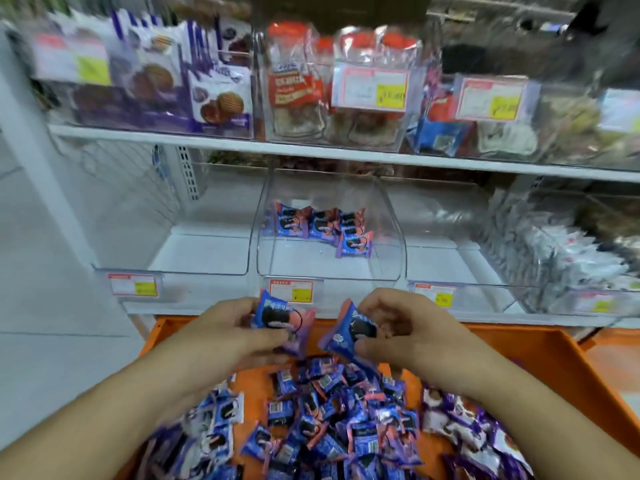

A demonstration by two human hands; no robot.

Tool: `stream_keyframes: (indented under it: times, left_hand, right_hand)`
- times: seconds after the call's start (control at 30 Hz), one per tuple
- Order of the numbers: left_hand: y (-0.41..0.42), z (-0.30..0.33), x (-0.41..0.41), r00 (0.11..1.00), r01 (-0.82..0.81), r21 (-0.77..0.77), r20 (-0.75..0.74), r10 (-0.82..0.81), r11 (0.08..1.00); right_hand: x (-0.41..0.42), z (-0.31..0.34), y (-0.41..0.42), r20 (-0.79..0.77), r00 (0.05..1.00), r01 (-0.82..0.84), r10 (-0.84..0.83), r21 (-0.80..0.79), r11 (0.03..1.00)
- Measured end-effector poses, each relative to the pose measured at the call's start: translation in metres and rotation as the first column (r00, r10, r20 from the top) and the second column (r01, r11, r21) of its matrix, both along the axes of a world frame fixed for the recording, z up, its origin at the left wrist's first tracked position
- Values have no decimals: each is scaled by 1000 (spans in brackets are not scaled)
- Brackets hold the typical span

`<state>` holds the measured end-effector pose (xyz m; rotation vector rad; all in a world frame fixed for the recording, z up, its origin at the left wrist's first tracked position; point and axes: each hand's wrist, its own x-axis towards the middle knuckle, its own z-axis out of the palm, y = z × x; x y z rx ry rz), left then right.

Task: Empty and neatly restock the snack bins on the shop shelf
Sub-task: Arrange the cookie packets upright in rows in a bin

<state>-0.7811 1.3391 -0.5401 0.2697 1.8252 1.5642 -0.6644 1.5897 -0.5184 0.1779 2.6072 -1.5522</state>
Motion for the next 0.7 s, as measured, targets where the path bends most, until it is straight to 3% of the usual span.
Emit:
stream_keyframes:
  times: [0.1,0.33,0.5,0.7]
  left_hand:
    - [1,7,2,998,-68,34,-5,68,997]
    - [20,4,-14,936,-119,-119,-345,71,986]
    - [44,10,-26,871,-155,-118,-484,80,981]
    - [122,11,-78,786,-149,-127,-618,39,981]
  right_hand:
    - [-10,1,-6,-41,999,30,-29,39,999]
    - [-38,-2,1,-81,996,38,-22,193,980]
    - [-53,2,36,-258,948,257,-185,281,925]
    - [-54,0,82,-352,846,459,-400,99,883]
